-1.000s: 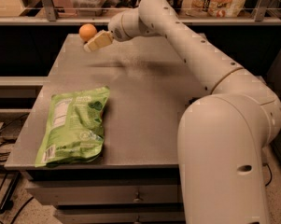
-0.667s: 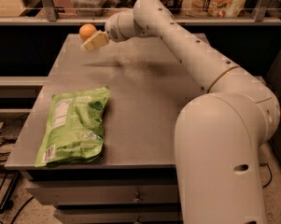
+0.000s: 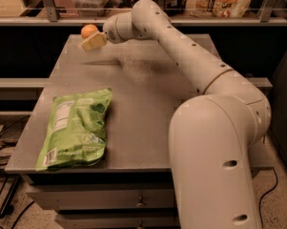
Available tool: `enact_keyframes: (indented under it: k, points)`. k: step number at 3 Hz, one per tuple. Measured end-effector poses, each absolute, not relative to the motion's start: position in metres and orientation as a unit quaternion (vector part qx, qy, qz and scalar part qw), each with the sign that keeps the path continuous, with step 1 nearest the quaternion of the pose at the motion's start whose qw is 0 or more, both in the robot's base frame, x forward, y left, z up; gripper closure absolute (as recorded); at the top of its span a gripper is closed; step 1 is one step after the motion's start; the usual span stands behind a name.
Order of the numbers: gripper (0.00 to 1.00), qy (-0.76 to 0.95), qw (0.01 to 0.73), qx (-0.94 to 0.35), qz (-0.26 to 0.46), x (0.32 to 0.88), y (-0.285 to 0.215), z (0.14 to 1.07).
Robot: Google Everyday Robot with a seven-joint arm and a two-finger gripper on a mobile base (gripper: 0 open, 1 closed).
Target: Move orange near green rice chip bag
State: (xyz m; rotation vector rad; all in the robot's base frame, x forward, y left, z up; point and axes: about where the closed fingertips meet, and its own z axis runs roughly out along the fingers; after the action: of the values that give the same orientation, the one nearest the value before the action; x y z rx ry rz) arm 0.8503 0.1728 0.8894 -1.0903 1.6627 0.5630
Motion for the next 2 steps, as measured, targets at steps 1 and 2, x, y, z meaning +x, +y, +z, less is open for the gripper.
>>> enact_keyframes:
  k: [1, 2]
  points:
    - [0.0, 0.7, 0.508, -0.442, 0.237, 0.854, 0.177, 0.882]
    - [0.0, 0.704, 0.512, -0.425, 0.248, 0.863, 0.188, 0.875]
